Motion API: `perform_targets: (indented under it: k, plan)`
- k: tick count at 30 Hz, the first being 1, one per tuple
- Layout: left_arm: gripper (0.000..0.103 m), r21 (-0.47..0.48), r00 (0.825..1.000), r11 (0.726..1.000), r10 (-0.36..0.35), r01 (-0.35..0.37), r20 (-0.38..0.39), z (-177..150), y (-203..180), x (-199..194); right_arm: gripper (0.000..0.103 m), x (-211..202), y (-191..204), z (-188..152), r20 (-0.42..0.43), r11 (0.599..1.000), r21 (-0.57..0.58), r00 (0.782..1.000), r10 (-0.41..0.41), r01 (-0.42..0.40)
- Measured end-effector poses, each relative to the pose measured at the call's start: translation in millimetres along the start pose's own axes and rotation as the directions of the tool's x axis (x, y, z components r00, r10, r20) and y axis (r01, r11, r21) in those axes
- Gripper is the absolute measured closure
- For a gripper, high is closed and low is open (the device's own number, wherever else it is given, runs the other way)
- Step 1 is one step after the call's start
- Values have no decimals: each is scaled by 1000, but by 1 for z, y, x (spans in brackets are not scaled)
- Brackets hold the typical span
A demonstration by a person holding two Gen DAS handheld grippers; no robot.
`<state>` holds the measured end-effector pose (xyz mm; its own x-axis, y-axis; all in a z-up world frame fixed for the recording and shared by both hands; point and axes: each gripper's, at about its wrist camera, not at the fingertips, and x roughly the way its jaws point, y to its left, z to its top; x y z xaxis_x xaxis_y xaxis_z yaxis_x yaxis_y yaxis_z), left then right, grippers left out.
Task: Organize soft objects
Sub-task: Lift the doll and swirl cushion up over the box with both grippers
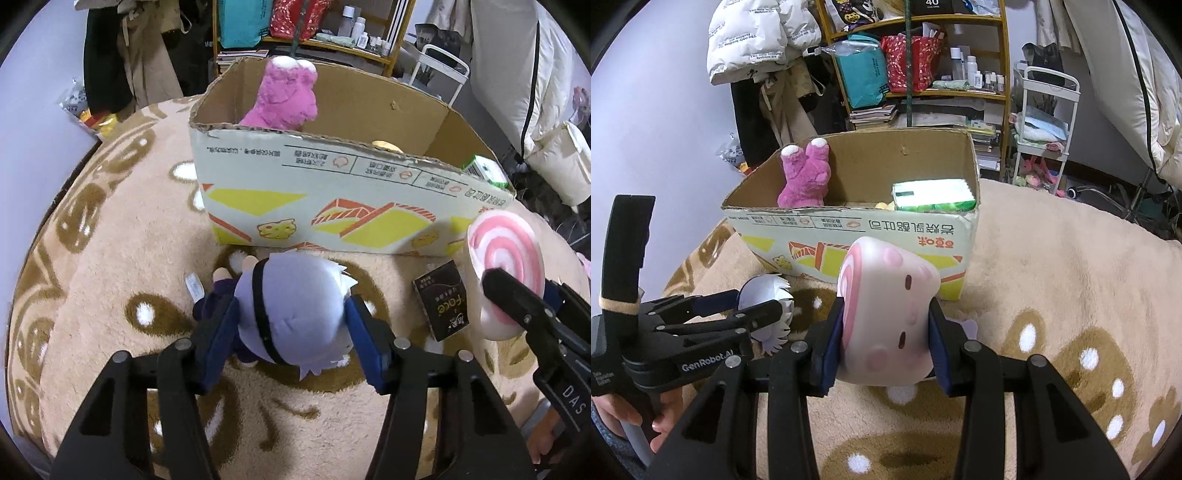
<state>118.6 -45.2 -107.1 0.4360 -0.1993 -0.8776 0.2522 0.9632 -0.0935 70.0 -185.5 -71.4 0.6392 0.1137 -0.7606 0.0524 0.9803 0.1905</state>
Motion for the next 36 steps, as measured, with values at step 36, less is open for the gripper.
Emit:
perform_targets:
  k: [36]
  plan:
    - [48, 72, 819, 992, 44, -103, 571, 55, -12, -130, 59, -60, 4, 65, 337, 996, -91, 941, 35, -5]
